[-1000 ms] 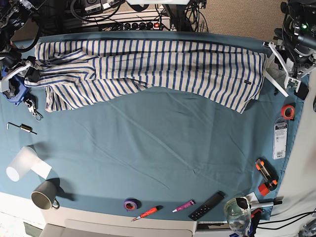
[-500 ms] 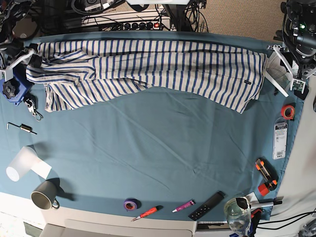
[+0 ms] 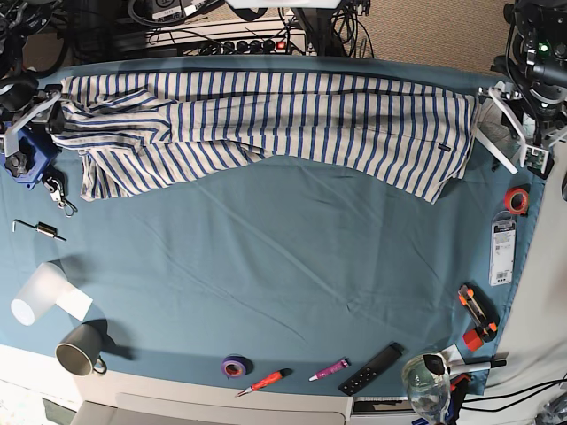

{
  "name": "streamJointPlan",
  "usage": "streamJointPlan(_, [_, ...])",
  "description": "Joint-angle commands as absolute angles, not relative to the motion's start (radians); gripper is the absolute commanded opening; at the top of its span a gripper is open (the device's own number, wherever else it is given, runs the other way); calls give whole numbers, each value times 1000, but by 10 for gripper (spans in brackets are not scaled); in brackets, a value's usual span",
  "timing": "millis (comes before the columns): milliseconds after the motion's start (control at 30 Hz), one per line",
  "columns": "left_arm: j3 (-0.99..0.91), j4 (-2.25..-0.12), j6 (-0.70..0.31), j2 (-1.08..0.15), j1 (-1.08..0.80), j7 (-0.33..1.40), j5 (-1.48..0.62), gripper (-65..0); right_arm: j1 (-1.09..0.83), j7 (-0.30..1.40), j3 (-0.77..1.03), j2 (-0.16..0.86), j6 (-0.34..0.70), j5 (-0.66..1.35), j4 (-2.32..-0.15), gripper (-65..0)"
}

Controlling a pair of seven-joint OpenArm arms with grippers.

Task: Fold the T-shirt properly
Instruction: 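Lay the folded hem down along the collar edge and release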

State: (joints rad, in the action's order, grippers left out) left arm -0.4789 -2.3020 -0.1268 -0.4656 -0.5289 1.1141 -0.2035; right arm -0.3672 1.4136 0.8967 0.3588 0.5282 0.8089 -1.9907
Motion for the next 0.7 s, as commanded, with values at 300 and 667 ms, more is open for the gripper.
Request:
streamJointPlan(300, [-460,-2312,-208,-441,-527,1023,-428,-264,-363,1367,905,374,530,814,-2001,-418])
streamJointPlan(667, [-301,-2240,-210,-408,-430,1020,-441,-263,-363,1354,905,374,530,814,-2001,-418])
